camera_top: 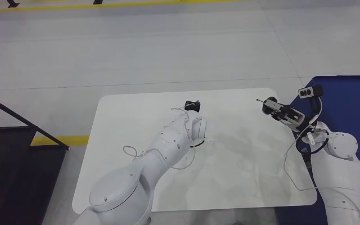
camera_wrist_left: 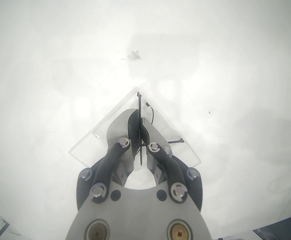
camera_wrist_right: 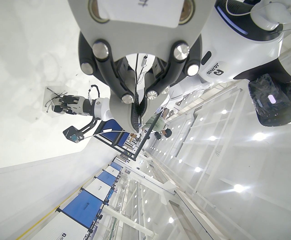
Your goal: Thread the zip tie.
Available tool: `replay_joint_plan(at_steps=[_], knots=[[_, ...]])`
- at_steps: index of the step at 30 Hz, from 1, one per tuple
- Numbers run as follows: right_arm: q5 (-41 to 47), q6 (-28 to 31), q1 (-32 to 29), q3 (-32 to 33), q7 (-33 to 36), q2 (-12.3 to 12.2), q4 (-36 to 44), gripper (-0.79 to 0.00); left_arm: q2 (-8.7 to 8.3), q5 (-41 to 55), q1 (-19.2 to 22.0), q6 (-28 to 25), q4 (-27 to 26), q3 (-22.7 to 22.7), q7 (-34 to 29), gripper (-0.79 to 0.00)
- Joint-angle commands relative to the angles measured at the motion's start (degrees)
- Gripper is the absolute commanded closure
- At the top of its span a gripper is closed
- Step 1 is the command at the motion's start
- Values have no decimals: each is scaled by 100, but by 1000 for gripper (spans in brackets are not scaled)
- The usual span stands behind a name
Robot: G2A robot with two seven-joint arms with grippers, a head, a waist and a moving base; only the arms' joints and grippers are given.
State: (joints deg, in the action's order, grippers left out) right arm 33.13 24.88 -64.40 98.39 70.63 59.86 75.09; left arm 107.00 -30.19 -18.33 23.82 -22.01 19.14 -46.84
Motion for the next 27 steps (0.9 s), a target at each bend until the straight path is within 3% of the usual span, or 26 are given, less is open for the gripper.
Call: replay_joint_plan(at_steps=[1,7,15,20,23,27], knots=[[0,0,0,0,0,0,0,0,11,-47,48,-4,-33,23,-122,0],[0,0,0,0,0,0,0,0,-16,-183,119,-263,-167,65,-677,0],[0,0,0,0,0,0,0,0,-249,-174,115,-280,-674,383,-926,0],[0,0,0,0,0,0,0,0,-509,-397,-40,99,-1235,599,-1024,0],[0,0,0,0,0,0,0,0,-646,-638,-199,765,-1473,718,-930,0],[0,0,0,0,0,0,0,0,-777,-596,-368,1196,-1705,988,-960,0]])
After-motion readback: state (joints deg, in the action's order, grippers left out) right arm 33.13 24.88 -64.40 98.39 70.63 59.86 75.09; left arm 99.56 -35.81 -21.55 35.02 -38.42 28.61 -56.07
